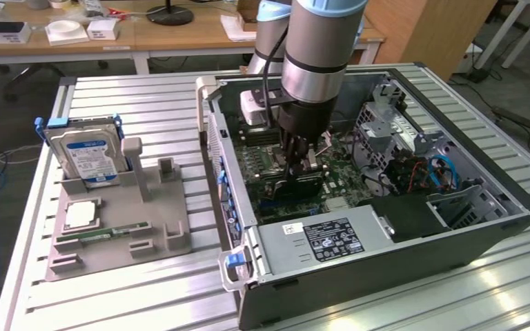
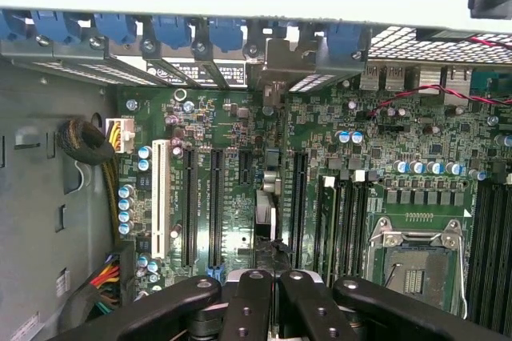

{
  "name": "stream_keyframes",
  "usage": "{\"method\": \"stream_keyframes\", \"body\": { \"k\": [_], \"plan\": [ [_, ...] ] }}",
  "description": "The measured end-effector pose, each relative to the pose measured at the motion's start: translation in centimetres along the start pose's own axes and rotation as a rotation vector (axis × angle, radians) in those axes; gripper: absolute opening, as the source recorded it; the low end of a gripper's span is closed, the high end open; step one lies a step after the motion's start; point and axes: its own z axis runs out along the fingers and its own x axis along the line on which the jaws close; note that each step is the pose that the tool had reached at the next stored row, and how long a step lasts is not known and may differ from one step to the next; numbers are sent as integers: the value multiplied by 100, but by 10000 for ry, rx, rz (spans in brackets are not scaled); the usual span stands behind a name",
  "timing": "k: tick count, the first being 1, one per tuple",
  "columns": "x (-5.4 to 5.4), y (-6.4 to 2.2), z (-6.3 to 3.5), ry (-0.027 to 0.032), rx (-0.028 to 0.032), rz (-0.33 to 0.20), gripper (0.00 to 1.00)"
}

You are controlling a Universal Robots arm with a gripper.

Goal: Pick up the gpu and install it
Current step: 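Press down on the gpu until it lock into place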

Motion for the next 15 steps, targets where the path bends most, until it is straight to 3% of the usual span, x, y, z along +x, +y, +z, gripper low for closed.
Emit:
{"method": "stream_keyframes", "body": {
  "k": [9,10,11,12,15],
  "plan": [
    [0,0,0,-7,-1,0,10],
    [0,3,0,-7,-25,1,10],
    [1,9,0,-8,-79,0,10],
    [0,9,-1,-9,-226,0,10],
    [0,9,0,-15,-764,9,10]
  ]
}}
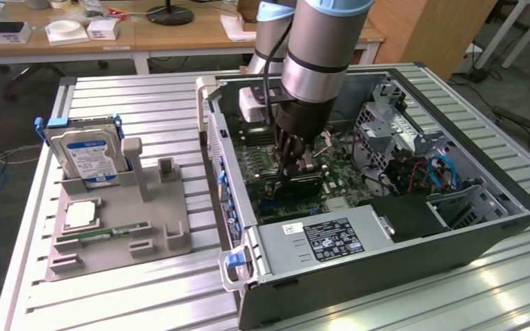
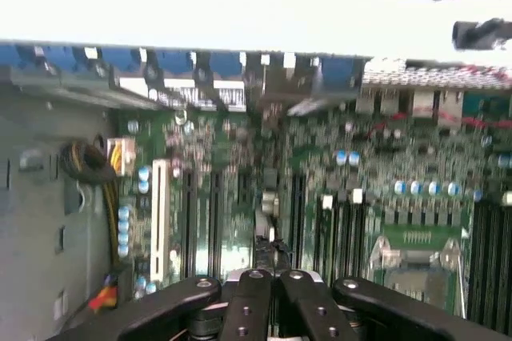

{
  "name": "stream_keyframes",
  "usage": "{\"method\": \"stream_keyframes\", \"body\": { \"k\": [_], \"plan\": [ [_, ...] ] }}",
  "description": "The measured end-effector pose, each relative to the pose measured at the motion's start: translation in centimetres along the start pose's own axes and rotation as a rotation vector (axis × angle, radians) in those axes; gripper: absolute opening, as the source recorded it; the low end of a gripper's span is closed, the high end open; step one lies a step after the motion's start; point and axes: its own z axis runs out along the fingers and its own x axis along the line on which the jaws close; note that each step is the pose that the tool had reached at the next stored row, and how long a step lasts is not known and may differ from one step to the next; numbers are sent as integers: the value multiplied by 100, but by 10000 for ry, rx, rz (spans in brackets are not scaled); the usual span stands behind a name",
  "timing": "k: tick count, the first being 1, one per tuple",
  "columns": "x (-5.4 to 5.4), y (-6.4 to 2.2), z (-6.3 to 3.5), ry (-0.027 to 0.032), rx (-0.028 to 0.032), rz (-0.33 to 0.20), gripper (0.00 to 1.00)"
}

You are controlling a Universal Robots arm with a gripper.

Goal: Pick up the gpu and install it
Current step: 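Press down on the gpu until it lock into place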

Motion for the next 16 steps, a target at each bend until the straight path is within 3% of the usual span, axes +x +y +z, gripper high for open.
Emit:
{"method": "stream_keyframes", "body": {
  "k": [7,8,9,11,13,16],
  "plan": [
    [0,0,0,-16,-1276,16,10],
    [0,-1,0,-18,-1435,18,10],
    [-1,-2,-1,-18,-1520,19,10],
    [-3,-1,-4,-16,-1562,21,10],
    [-18,-1,-4,-8,-1642,23,10],
    [-61,-2,-11,16,-1823,27,10]
  ]
}}
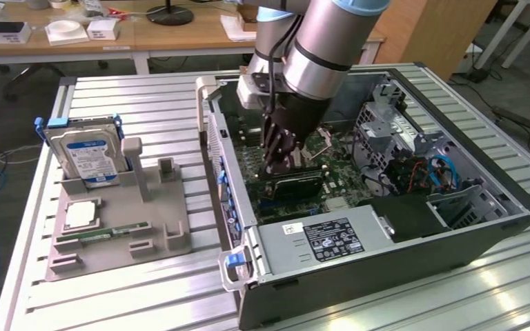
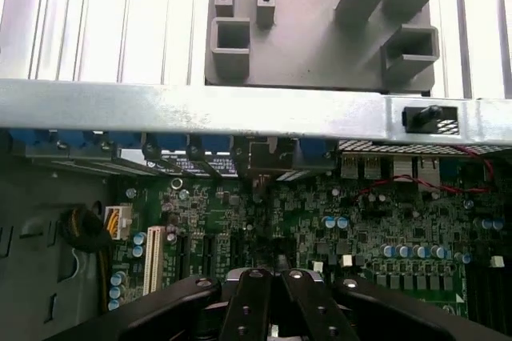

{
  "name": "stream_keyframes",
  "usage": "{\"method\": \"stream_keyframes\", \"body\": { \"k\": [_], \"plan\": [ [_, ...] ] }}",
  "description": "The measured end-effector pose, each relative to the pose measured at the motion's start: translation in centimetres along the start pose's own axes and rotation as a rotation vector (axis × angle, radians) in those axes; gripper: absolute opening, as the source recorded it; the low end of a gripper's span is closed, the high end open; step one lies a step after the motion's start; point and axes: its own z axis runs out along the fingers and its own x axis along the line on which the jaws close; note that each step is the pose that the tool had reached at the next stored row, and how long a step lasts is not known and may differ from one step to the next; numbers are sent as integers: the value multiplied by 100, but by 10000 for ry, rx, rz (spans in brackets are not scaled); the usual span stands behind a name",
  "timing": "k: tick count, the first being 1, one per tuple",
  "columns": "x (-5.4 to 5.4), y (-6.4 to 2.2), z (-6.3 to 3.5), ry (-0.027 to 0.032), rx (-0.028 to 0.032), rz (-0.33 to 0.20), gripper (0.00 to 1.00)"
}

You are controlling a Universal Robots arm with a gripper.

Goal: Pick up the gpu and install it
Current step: 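Press down on the gpu until it lock into place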

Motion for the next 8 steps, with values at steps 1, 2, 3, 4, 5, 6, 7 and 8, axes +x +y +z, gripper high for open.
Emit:
{"method": "stream_keyframes", "body": {
  "k": [1,2,3,4,5,6,7,8],
  "plan": [
    [-14,0,-2,16,-84,4,10],
    [-27,1,-6,37,-189,11,10],
    [-40,2,-8,62,-320,18,10],
    [-55,2,-10,88,-462,25,10],
    [-71,2,-10,110,-632,33,10],
    [-85,2,-10,130,-794,39,10],
    [-99,2,-10,154,-953,46,10],
    [-114,2,-10,181,-1096,54,10]
  ]
}}
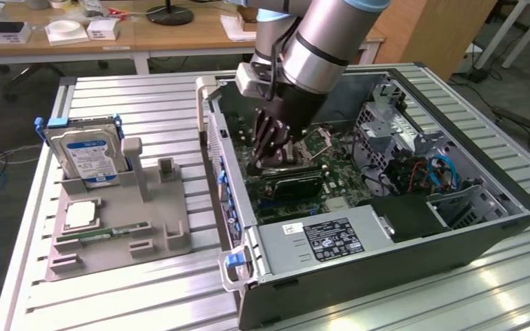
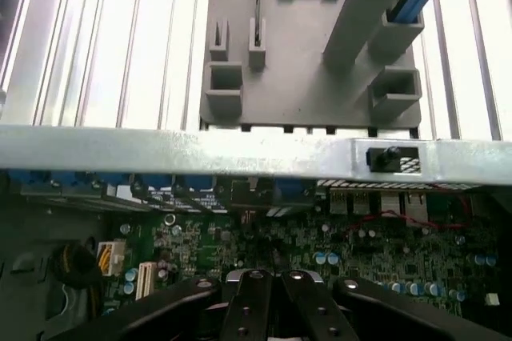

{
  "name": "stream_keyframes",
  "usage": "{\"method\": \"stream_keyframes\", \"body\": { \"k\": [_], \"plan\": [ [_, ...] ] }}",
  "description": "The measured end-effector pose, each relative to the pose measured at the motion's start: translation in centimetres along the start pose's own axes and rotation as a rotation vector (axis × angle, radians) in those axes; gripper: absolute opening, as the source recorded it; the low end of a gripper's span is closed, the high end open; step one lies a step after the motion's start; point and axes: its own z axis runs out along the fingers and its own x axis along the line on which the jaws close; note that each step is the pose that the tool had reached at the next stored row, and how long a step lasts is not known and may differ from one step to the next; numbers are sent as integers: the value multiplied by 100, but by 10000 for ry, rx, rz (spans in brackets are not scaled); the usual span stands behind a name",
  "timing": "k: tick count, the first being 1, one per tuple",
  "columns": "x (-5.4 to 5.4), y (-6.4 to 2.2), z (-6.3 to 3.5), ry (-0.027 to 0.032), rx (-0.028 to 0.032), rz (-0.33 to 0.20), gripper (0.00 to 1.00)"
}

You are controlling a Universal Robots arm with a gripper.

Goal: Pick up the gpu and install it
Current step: 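Press down on the gpu until it lock into place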

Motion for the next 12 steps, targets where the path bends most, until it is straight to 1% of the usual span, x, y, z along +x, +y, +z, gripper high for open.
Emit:
{"method": "stream_keyframes", "body": {
  "k": [1,3,4,5,6,12],
  "plan": [
    [-16,0,0,26,-156,7,10],
    [-45,-1,0,55,-510,15,10],
    [-59,-1,0,67,-672,17,10],
    [-71,0,0,75,-785,19,10],
    [-78,0,-1,83,-843,22,10],
    [-68,-2,-1,85,-852,19,10]
  ]
}}
